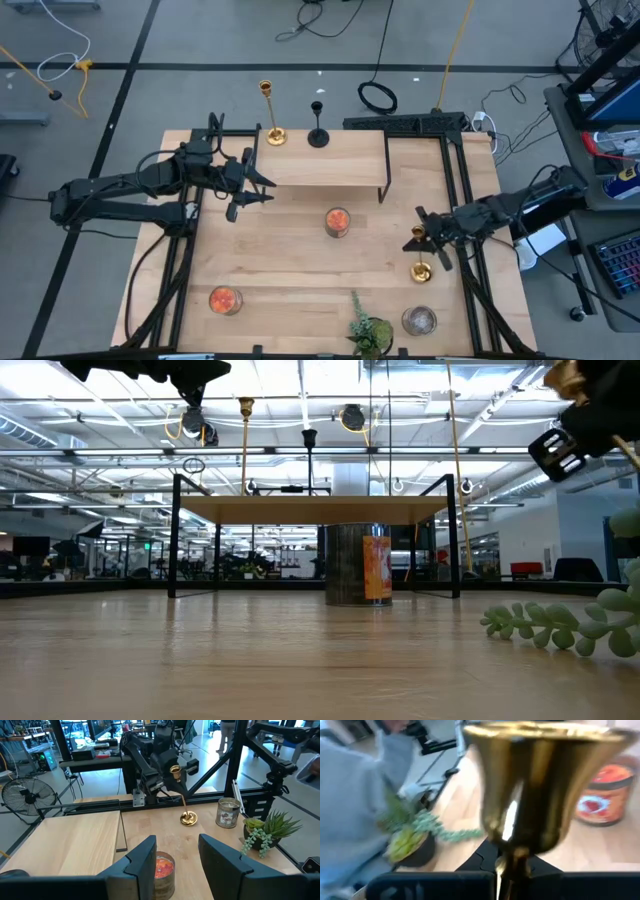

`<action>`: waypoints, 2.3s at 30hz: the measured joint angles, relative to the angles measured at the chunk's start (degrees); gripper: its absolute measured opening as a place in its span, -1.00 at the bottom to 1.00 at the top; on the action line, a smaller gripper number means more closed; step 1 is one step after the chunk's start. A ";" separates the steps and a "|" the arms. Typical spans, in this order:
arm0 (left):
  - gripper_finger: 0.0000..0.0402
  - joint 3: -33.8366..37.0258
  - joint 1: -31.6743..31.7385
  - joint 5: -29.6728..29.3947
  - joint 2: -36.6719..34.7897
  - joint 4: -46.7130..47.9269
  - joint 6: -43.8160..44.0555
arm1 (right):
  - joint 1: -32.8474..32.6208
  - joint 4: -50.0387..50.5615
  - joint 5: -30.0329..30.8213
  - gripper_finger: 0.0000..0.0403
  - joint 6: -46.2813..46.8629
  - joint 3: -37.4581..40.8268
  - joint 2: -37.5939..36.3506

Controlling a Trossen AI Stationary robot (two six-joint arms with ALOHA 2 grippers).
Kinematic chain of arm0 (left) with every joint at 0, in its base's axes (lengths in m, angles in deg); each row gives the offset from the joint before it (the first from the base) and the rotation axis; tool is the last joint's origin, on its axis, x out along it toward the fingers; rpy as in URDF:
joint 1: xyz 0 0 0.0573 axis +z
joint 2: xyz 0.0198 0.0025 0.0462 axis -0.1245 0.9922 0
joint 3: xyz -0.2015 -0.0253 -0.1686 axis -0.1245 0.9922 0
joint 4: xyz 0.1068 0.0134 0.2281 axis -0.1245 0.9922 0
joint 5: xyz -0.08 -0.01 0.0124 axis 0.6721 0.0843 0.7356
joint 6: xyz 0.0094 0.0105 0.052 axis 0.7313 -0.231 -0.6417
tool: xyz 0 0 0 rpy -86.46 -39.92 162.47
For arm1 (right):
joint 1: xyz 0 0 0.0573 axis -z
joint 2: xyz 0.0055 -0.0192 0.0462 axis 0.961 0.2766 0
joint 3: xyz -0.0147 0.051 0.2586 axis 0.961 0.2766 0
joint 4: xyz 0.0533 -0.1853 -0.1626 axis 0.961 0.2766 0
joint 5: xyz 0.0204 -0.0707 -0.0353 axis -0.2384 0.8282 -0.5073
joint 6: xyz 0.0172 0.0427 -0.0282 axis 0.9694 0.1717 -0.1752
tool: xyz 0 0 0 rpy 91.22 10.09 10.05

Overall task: Pick & Place candle stick holders
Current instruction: Put the gold candle holder on the shelf aligned with the other gold and black candle holders

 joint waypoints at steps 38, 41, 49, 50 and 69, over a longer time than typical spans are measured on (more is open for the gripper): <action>-0.24 0.00 0.02 -0.02 0.00 -0.24 0.00 | 20.57 -31.87 13.44 -1.00 -23.49 -34.22 34.40; -0.24 0.00 0.00 0.00 0.00 -0.28 0.02 | 26.01 -29.31 13.32 -1.00 -25.97 -39.05 38.09; -0.24 0.00 0.00 0.00 0.00 -0.28 0.44 | 39.90 -28.80 13.17 -1.00 -28.35 -45.30 48.11; -0.24 0.00 0.02 -0.02 0.00 -0.31 0.97 | 41.30 -29.22 13.17 -1.00 -28.36 -45.49 49.18; -0.24 0.00 0.02 0.00 0.00 0.02 4.72 | 49.74 -31.78 13.58 -1.00 -25.38 -45.59 54.00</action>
